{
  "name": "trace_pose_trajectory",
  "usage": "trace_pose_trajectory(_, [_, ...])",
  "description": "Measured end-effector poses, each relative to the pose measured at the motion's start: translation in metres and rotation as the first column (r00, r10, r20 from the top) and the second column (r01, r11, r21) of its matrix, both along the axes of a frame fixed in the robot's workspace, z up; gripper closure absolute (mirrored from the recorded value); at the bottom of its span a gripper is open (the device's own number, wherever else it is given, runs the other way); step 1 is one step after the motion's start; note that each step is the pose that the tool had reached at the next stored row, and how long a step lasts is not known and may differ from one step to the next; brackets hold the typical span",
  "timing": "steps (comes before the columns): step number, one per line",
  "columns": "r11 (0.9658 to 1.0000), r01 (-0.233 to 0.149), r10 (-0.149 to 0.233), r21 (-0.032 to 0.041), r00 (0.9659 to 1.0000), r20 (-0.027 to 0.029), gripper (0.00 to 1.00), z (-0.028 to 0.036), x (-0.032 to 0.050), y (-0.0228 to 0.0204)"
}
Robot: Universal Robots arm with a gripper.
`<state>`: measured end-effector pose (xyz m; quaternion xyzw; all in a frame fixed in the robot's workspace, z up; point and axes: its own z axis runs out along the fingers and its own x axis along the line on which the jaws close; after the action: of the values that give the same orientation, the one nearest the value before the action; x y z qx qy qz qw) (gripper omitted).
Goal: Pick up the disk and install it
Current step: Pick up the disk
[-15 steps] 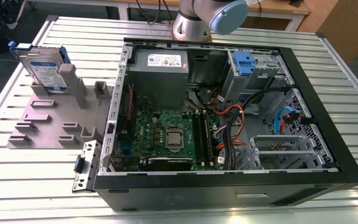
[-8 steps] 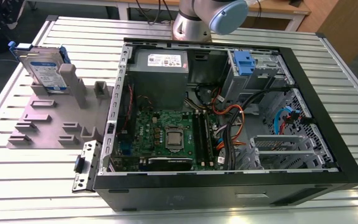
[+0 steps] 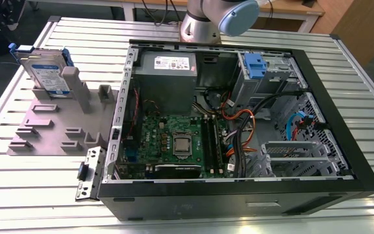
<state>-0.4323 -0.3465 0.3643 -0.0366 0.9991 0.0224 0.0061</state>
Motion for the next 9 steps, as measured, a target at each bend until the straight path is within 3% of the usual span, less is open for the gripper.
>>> trace_pose_trajectory(9, [1.0000, -0.009, 0.009, 0.0000, 1.0000, 0.0000, 0.89, 0.0000, 0.0000, 0.0000])
